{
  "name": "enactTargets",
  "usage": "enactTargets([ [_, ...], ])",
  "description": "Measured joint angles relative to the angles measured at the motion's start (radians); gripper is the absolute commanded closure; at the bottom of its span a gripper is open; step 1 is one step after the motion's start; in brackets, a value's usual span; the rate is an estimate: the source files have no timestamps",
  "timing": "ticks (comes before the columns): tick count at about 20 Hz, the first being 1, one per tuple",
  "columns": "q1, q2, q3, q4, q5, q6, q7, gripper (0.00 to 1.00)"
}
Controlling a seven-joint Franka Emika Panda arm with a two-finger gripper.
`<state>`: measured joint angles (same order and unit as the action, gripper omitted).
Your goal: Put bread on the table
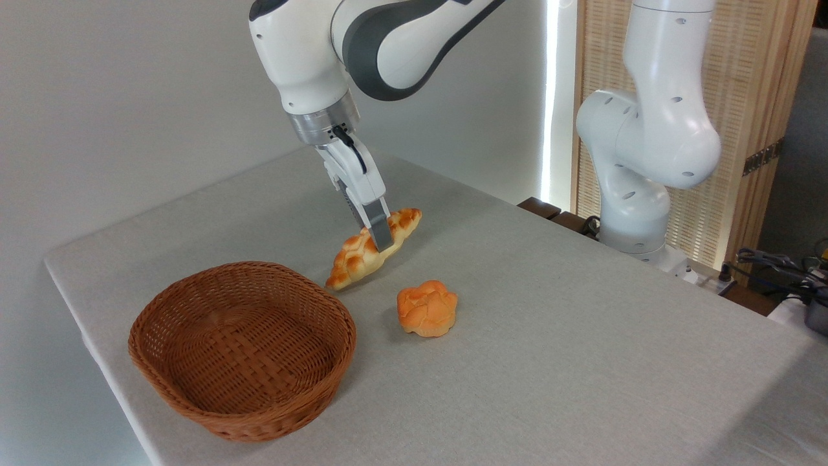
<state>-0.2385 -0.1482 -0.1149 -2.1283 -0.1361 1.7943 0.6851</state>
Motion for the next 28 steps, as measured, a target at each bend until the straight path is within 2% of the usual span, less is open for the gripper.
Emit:
enactTargets([
  [11,-0.002,0.003,0.0,0.015,0.0,0.001,-0.009,0.0],
  [14,0.005,0.002,0.003,0.085,0.0,0.001,-0.01,0.0],
  [16,0.045,0.001,0.006,0.174,0.006,-0.001,-0.014,0.0],
  [19,0.15,0.006,0.009,0.302,0.026,-0.044,-0.004,0.0],
  [21,0.201,0.023,0.011,0.371,0.056,-0.104,0.018,0.0],
  [24,0.243,0.056,0.014,0.439,0.092,-0.148,0.061,0.0],
  [28,0.274,0.078,0.02,0.472,0.096,-0.152,0.074,0.0],
])
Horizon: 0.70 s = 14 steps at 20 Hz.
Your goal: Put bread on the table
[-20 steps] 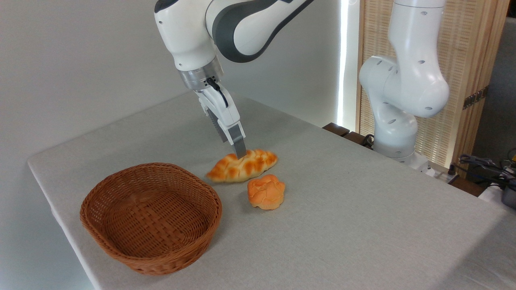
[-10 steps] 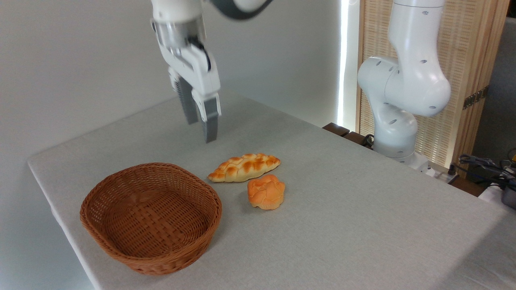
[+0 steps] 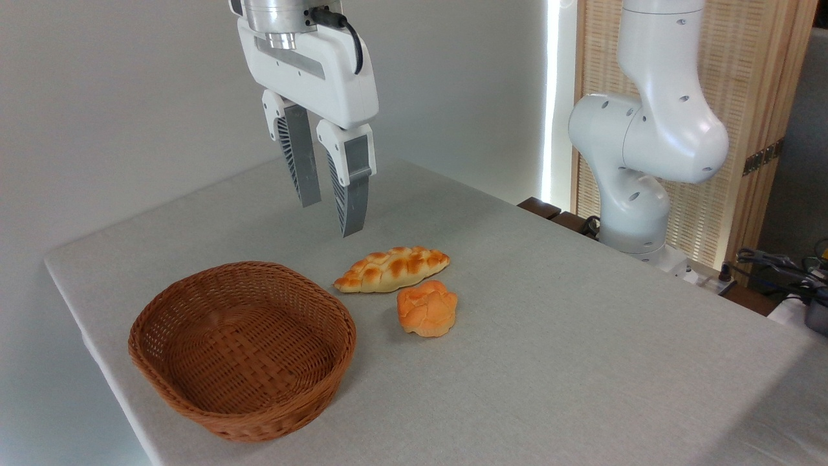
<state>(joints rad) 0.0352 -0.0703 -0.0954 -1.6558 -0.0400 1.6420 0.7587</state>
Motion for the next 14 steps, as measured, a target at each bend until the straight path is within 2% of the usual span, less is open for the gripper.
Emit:
enactTargets([
  [9,-0.001,0.02,0.022,0.022,0.0,-0.016,0.0,0.0],
  [14,-0.043,0.02,0.081,0.025,0.0,-0.025,0.0,0.0],
])
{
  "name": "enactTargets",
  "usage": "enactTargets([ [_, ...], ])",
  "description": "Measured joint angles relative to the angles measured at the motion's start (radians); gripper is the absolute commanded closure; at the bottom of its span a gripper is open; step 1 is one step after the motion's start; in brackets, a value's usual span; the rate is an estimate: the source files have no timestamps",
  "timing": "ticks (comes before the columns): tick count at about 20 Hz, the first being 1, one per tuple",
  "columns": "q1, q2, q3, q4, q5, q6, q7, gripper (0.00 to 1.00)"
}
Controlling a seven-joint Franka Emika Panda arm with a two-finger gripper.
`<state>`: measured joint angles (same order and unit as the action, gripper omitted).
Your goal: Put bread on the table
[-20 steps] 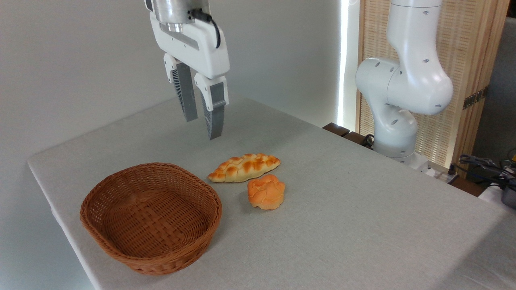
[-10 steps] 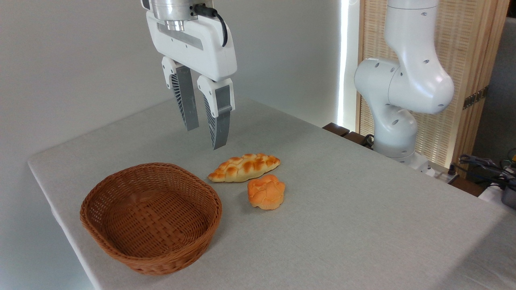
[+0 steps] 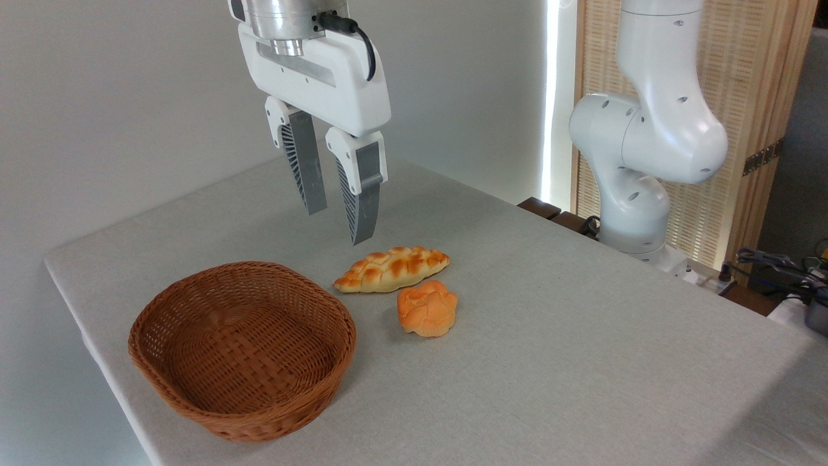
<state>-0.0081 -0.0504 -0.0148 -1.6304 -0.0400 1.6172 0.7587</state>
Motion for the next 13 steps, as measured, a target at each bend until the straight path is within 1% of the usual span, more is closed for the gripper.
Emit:
enactTargets([
  [3,-0.013,0.0,0.021,0.001,0.0,0.0,0.0,0.0],
  [13,-0.018,0.0,0.023,0.001,0.0,-0.001,0.0,0.0],
])
